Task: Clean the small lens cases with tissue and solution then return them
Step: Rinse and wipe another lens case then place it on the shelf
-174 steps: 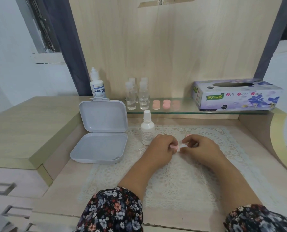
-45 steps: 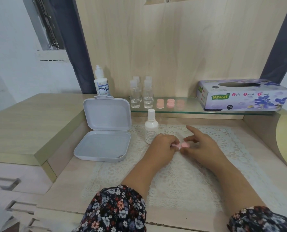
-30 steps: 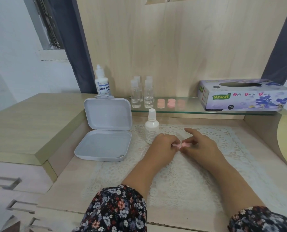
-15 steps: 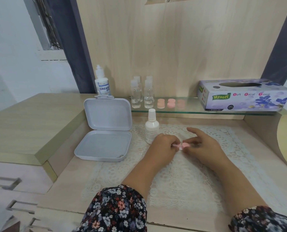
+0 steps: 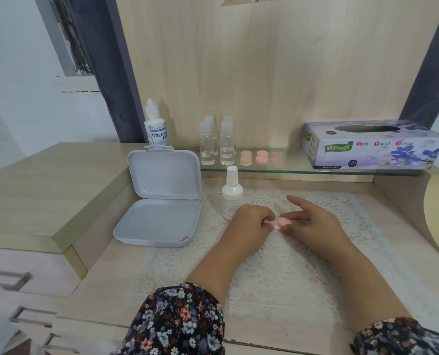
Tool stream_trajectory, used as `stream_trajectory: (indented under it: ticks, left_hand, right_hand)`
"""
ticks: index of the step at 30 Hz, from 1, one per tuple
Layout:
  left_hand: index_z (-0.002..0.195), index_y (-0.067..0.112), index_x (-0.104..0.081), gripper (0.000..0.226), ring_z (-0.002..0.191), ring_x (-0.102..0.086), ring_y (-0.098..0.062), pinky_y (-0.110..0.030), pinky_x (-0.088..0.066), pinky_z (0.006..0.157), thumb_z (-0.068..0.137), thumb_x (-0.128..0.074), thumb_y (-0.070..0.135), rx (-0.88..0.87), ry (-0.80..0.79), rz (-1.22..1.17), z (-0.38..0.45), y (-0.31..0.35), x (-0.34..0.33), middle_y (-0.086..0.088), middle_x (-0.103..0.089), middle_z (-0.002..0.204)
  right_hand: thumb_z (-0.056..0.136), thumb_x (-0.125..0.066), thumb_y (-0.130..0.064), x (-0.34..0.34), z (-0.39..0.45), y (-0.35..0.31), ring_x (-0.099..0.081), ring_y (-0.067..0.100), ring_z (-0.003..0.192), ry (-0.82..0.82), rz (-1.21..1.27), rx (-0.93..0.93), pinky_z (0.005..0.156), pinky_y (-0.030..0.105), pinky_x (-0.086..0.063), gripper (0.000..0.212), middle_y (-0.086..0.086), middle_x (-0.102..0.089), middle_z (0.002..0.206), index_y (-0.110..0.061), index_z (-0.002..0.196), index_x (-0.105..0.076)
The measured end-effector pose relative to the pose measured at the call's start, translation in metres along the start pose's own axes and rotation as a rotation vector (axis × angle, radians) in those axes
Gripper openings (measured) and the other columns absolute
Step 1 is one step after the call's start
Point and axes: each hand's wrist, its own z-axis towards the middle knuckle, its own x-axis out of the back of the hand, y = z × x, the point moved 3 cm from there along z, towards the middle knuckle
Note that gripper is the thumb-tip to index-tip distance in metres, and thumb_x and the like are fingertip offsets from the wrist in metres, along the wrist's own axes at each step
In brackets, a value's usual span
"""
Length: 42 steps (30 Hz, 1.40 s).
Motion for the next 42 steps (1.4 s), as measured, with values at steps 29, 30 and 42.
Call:
stream_trajectory:
  ticks: [29, 30, 42]
  left_hand:
    - [0.102, 0.015, -0.07, 0.016, 0.091, -0.051, -0.011, -0.016, -0.035, 0.073, 0.088, -0.064, 0.015, 0.015, -0.001, -0.009, 0.0002, 0.0008, 0.0001, -0.001, -0.064, 0.097]
    - [0.102, 0.015, -0.07, 0.016, 0.09, -0.051, -0.011, -0.015, -0.035, 0.072, 0.088, -0.064, 0.015, 0.014, 0.001, -0.01, 0.0004, 0.001, 0.0005, -0.001, -0.064, 0.096]
    - [0.105, 0.015, -0.07, 0.018, 0.092, -0.051, -0.011, -0.016, -0.035, 0.076, 0.088, -0.065, 0.016, 0.016, 0.001, -0.007, 0.0007, 0.0011, 0.001, -0.002, -0.064, 0.1]
  right_hand:
    - [0.079, -0.077, -0.022, -0.0052, -0.0046, -0.009, -0.054, 0.004, 0.096, -0.009, 0.051, -0.001, 0.082, 0.024, -0.037, 0.066, -0.018, -0.066, 0.094, -0.029, 0.138, -0.048]
    - [0.078, -0.078, -0.026, -0.0053, -0.0037, -0.0082, -0.053, 0.004, 0.096, -0.013, 0.033, -0.002, 0.083, 0.026, -0.038, 0.068, -0.019, -0.065, 0.095, -0.031, 0.138, -0.047]
    - [0.08, -0.077, -0.016, -0.002, -0.0039, -0.0063, -0.056, -0.015, 0.081, -0.035, 0.104, -0.04, 0.06, 0.005, -0.04, 0.069, -0.018, -0.067, 0.093, -0.026, 0.141, -0.046]
